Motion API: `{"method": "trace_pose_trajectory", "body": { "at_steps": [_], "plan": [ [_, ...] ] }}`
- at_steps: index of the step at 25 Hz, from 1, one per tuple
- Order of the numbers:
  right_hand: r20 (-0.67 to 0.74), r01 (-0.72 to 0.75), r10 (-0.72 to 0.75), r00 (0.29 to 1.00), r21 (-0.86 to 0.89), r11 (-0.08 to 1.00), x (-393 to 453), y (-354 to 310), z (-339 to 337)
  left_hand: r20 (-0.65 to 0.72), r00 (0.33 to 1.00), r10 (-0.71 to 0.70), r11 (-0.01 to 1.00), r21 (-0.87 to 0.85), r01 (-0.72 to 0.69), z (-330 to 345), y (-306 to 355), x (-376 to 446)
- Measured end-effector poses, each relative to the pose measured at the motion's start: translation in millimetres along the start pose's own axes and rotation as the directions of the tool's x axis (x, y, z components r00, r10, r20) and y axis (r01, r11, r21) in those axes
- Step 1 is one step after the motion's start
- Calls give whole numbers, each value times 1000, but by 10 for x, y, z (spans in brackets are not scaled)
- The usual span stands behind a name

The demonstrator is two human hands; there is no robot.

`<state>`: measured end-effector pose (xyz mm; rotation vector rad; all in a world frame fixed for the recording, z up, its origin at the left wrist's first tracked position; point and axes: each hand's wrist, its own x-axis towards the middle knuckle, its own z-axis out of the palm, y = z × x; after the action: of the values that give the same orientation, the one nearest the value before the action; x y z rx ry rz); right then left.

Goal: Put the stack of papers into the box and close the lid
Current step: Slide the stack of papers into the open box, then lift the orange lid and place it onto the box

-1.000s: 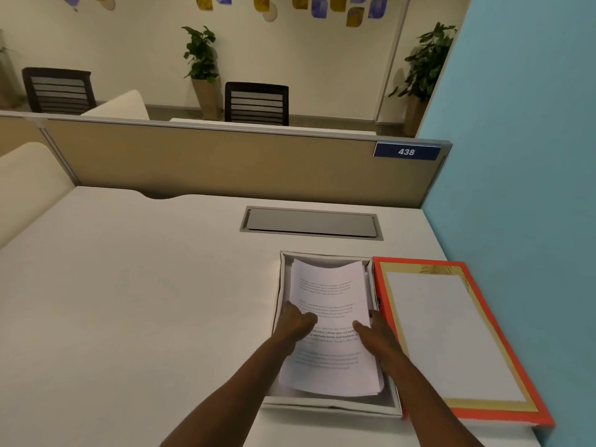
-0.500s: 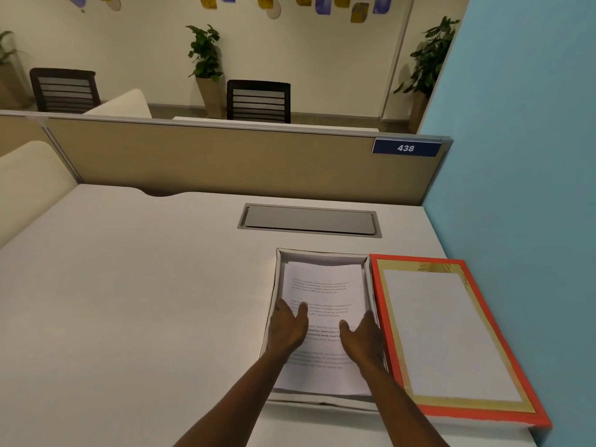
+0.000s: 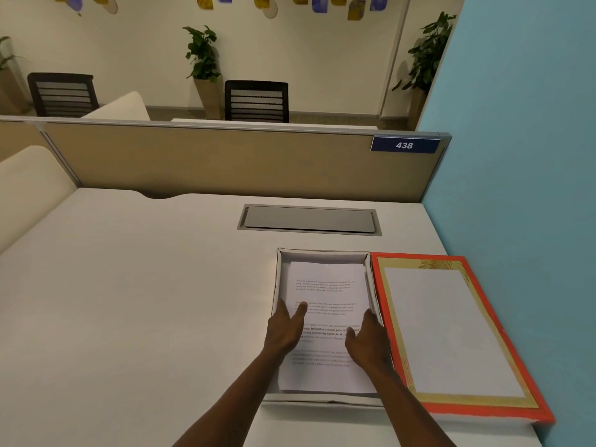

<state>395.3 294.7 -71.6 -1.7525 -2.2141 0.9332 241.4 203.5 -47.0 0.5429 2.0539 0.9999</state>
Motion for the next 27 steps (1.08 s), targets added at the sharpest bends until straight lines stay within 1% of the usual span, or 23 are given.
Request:
{"method": "trace_pose_trajectory", "body": {
  "at_steps": [2, 4, 5, 7, 9, 10, 11, 12, 13, 14, 15, 17, 20, 24, 27],
  "plan": [
    [-13, 14, -14, 1000, 15, 1000, -51, -19, -24, -3, 1000, 22, 1000, -9, -22, 3, -17, -6],
    [-89, 25, -25, 996, -3, 1000, -111, -7, -100, -20, 997, 71, 997, 22, -71, 27, -18, -26],
    [-144, 41, -42, 989, -9, 999, -142, 10, -154, -44, 993, 107, 992, 66, -104, 54, -15, -45],
    [-280, 96, -86, 956, 20, 995, -182, 91, -289, -105, 971, 214, 961, 198, -190, 166, 0, -123],
    [-405, 94, -58, 913, 70, 993, -151, 269, -478, -115, 924, 364, 909, 263, -325, 372, 87, -247],
    [-448, 52, -11, 894, 79, 995, -111, 389, -604, -68, 894, 443, 876, 247, -415, 499, 172, -310],
    [-475, -18, 49, 879, 69, 997, -64, 524, -744, 12, 857, 516, 838, 201, -507, 646, 278, -365],
    [-482, -109, 114, 869, 39, 993, -10, 680, -882, 108, 816, 568, 803, 144, -578, 815, 377, -414],
    [-471, -204, 177, 864, -6, 979, 42, 847, -1014, 200, 786, 585, 786, 99, -611, 1002, 467, -443],
    [-449, -286, 232, 863, -56, 956, 82, 1009, -1124, 287, 776, 561, 792, 84, -604, 1174, 551, -445],
    [-424, -348, 277, 862, -99, 932, 105, 1157, -1213, 357, 788, 501, 816, 110, -568, 1323, 627, -418],
    [-403, -409, 322, 857, -151, 900, 111, 1373, -1326, 407, 839, 361, 852, 222, -474, 1549, 720, -302],
    [-418, -420, 309, 854, -203, 885, 110, 1543, -1412, 392, 887, 243, 862, 332, -383, 1711, 805, -103],
    [-401, -421, 300, 865, -258, 869, 119, 1606, -1391, 296, 935, 195, 853, 420, -311, 1838, 843, -39],
    [-403, -451, 315, 859, -304, 839, 185, 1599, -1382, 283, 946, 161, 864, 423, -274, 1900, 914, -64]
  ]
}}
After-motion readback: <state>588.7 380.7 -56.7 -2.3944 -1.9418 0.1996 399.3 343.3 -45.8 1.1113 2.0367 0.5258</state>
